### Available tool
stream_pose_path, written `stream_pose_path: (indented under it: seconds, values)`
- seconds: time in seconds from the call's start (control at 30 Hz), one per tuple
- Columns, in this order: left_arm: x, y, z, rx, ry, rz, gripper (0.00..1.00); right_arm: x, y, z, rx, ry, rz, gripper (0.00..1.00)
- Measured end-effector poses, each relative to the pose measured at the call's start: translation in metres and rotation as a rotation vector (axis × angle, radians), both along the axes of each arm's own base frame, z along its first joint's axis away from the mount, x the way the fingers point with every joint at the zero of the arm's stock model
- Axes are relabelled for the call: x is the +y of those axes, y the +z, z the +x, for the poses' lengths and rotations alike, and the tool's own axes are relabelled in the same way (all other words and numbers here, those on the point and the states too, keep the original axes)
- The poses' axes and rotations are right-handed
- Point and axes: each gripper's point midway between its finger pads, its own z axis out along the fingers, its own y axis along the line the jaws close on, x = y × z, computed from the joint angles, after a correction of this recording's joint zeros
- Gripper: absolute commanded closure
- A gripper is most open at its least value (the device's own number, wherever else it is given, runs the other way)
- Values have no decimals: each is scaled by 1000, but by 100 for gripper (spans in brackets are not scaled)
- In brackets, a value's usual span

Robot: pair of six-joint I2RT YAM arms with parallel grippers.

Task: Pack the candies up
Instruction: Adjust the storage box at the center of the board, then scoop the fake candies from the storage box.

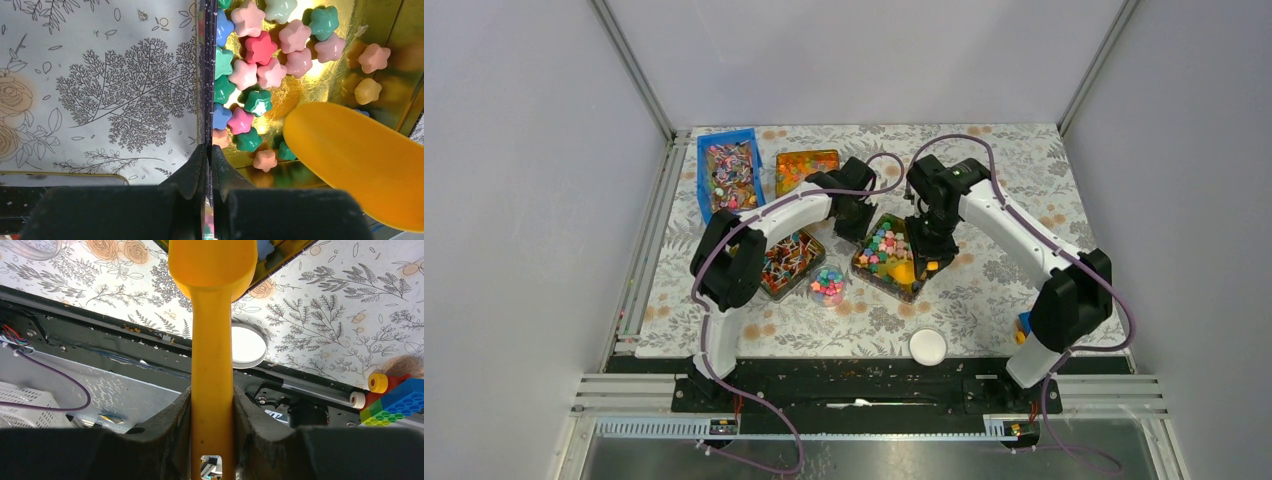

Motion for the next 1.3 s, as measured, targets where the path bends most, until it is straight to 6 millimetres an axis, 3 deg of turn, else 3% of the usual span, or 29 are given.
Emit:
stream_pose_path:
  seconds: [0.33,0.77,1.07,1.3]
  values:
    - [-1,1,-7,48,87,-31,100,1,-19,4,45,34,-32,100]
    - [-6,1,-16,112,139,-70,99,6,-63,28,41,87,-95,100]
    - [-7,6,-22,127,144,-85,74,0,-97,28,-6,109,-107,100]
    - [-10,29,-22,99,145,-134,53,-3,-94,28,-56,124,-91,100]
